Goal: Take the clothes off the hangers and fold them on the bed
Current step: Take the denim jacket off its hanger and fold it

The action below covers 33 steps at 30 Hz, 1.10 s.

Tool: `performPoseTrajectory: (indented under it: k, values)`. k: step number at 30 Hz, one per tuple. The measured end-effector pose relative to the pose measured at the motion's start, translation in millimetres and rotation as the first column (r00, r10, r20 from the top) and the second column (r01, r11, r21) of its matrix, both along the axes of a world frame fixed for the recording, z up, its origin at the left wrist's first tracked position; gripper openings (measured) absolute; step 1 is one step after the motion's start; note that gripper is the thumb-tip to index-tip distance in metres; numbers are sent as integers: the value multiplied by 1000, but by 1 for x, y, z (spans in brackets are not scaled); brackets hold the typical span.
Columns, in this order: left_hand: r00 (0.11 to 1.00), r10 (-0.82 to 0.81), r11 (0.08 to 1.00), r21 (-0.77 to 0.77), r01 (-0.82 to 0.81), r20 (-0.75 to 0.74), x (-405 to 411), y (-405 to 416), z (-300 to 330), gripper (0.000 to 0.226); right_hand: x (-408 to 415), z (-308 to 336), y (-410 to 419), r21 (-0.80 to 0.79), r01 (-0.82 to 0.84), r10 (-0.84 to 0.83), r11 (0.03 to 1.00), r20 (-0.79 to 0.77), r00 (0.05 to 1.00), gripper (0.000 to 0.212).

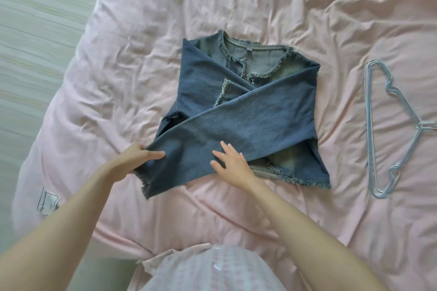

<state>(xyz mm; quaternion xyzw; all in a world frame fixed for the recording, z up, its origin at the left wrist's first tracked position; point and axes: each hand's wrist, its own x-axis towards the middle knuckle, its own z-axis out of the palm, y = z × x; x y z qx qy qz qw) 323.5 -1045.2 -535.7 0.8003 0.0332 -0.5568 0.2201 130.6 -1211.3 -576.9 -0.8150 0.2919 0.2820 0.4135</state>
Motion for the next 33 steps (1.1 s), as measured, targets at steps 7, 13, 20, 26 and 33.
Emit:
performPoseTrajectory:
  k: [7,13,20,26,33]
  values:
    - [908,294,851,-352,-390,-297,-26,-90,34,9,-9,42,-59,667,729,-861,154,-272,431,54]
    - [952,178,867,-418,-271,-248,-66,-204,30,10,-36,68,-132,726,652,-902,220,-103,419,77]
    - [991,-36,909,-416,-22,-131,-86,-259,-3,37,-37,32,-175,394,834,-914,385,37,404,20]
    - [929,-28,943,-299,147,369,-60,-207,-43,25,-36,-10,-178,-130,834,-818,536,165,551,38]
    - [689,-198,980,153,127,697,-4,-156,-55,62,5,-16,-103,-216,474,-368,853,394,842,30]
